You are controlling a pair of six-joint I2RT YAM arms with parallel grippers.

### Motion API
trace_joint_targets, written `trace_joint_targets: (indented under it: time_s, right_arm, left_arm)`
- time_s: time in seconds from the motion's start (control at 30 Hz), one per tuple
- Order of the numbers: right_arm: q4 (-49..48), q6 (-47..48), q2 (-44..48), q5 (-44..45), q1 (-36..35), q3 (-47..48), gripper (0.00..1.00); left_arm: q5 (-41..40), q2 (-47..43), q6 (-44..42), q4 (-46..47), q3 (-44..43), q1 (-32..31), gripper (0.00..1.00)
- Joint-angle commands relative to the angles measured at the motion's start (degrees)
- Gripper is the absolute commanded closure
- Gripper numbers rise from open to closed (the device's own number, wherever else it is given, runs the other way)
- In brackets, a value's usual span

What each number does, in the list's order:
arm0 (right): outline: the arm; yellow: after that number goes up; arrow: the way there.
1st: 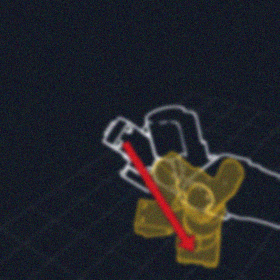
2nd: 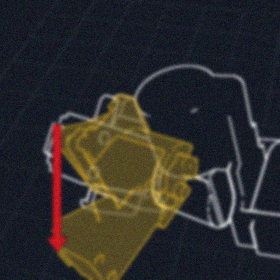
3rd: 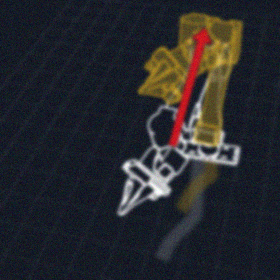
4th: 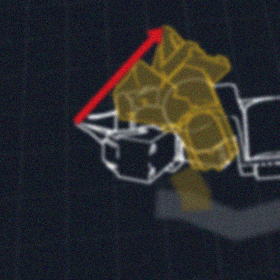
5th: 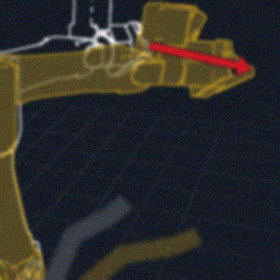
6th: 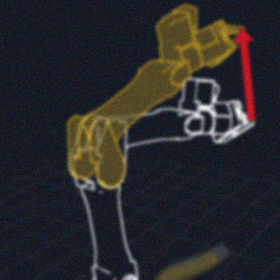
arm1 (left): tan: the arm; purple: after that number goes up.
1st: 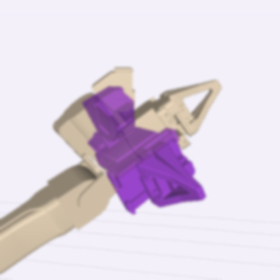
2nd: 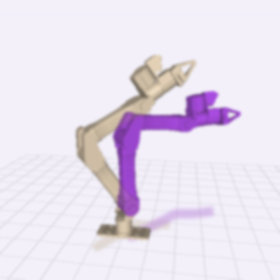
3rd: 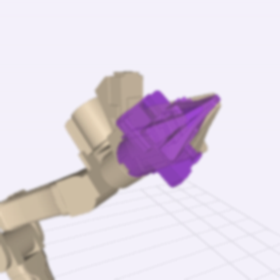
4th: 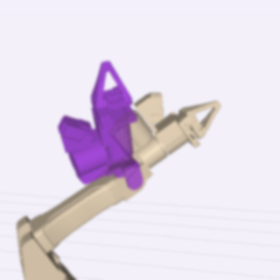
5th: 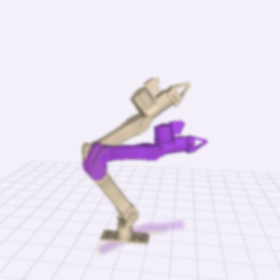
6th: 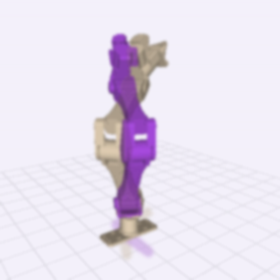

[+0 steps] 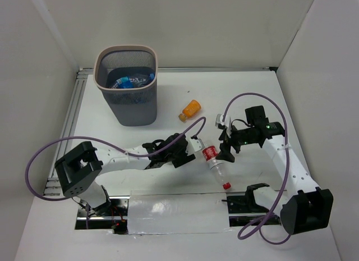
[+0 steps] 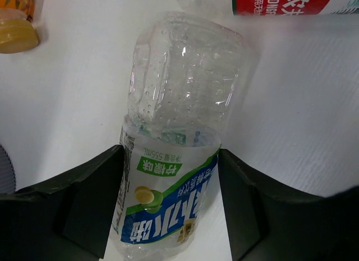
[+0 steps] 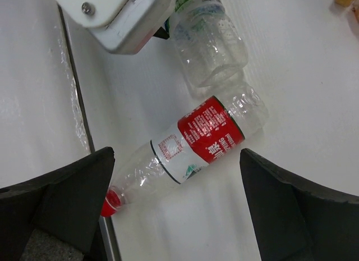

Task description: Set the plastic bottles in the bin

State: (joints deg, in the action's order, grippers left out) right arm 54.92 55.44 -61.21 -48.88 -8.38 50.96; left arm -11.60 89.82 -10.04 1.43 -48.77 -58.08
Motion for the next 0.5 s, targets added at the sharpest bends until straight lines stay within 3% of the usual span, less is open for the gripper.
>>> trace_joint_targets:
  time_s: [0.0,0.2,0.23,0.3,0.37,0.47]
  right_arm:
    - [-5.69,-6.74,1.8,-0.08,-0.23,-0.33,0.0]
    - [-5.7,-7.36,1.1,-0.07,-0.23,-0.33,0.0]
    - [-5.7,-7.36,0.48,0.45,-0.23,0.19,0.0]
    - [-5.7,-8.06,-0.04,0.46,-0.23,0.71,0.0]
    - [-5.7,-9.12,-0.57,0.46,-0.23,0.72,0.0]
    - [-6.22,-11.31,-0.58,0.46,0.82,1.25,0.0]
  left_arm:
    - [1.75,1.23,1.25,0.5,-1.15,0.6,0.29]
    - [2.89,1.76,1.78,-0.03,-1.68,1.65,0.5]
    - [4.29,2.28,1.78,-0.63,-1.68,1.66,0.59]
    - [4.82,2.29,1.78,-1.42,-2.28,1.66,0.63]
    - [5.53,2.9,2.39,-1.96,-2.82,2.19,0.82]
    - [6.14,1.51,3.01,-3.45,-3.96,2.19,0.89]
